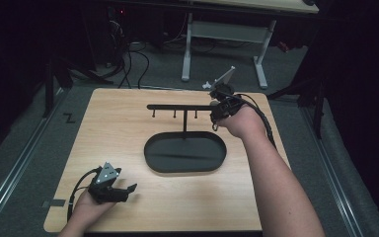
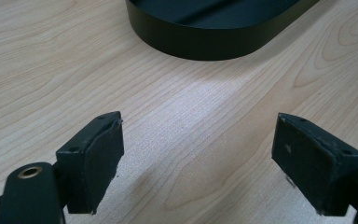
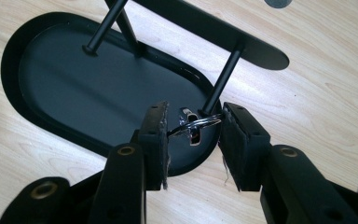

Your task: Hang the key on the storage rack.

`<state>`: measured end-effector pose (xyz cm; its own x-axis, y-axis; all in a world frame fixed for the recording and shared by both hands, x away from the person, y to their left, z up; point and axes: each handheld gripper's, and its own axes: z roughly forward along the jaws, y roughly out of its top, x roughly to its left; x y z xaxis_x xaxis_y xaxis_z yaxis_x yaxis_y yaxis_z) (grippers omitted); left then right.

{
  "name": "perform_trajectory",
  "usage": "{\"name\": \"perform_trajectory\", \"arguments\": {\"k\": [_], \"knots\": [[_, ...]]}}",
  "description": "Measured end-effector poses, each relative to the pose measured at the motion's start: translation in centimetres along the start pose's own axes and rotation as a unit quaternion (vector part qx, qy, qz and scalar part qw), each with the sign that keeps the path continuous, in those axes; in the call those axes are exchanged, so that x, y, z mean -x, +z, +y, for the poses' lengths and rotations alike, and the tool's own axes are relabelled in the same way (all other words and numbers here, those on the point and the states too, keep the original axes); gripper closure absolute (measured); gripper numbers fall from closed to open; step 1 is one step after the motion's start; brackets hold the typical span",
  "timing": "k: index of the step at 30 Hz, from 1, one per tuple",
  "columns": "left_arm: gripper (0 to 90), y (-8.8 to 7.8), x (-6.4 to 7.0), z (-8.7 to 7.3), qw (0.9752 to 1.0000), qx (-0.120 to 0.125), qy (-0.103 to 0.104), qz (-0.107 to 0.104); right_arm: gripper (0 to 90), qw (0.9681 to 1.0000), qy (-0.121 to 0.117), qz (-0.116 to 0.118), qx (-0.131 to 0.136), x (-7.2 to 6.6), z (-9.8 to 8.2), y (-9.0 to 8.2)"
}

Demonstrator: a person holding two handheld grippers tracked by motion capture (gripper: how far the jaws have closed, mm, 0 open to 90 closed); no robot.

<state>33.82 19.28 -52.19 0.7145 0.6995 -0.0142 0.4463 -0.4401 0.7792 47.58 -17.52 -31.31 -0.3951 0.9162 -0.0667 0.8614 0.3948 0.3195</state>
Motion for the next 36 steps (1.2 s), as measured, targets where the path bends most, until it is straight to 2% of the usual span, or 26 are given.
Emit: {"name": "perform_trajectory", "arguments": {"k": [7, 18, 20, 24, 36], "knots": [[17.3, 0.0, 0.0, 0.0, 1.0000, 0.000, 0.000, -0.001, 62.7, 0.9999, 0.012, -0.007, -0.002, 0.3, 0.7, 0.5], [17.3, 0.1, -0.1, 0.0, 1.0000, 0.001, 0.000, 0.000, 62.1, 0.9999, 0.012, -0.011, 0.003, 0.3, 1.3, 0.7], [17.3, 0.0, 0.0, 0.0, 1.0000, 0.001, 0.000, 0.000, 58.4, 0.9997, 0.016, -0.012, 0.016, 0.2, 1.4, 0.4], [17.3, 0.1, 0.0, 0.0, 1.0000, 0.000, 0.002, -0.001, 57.3, 0.9996, 0.015, -0.010, 0.023, 0.1, 1.4, -0.1], [17.3, 0.1, 0.1, 0.1, 1.0000, 0.000, 0.003, -0.001, 56.9, 0.9995, 0.016, -0.013, 0.024, 0.3, 0.6, -0.8]]}}
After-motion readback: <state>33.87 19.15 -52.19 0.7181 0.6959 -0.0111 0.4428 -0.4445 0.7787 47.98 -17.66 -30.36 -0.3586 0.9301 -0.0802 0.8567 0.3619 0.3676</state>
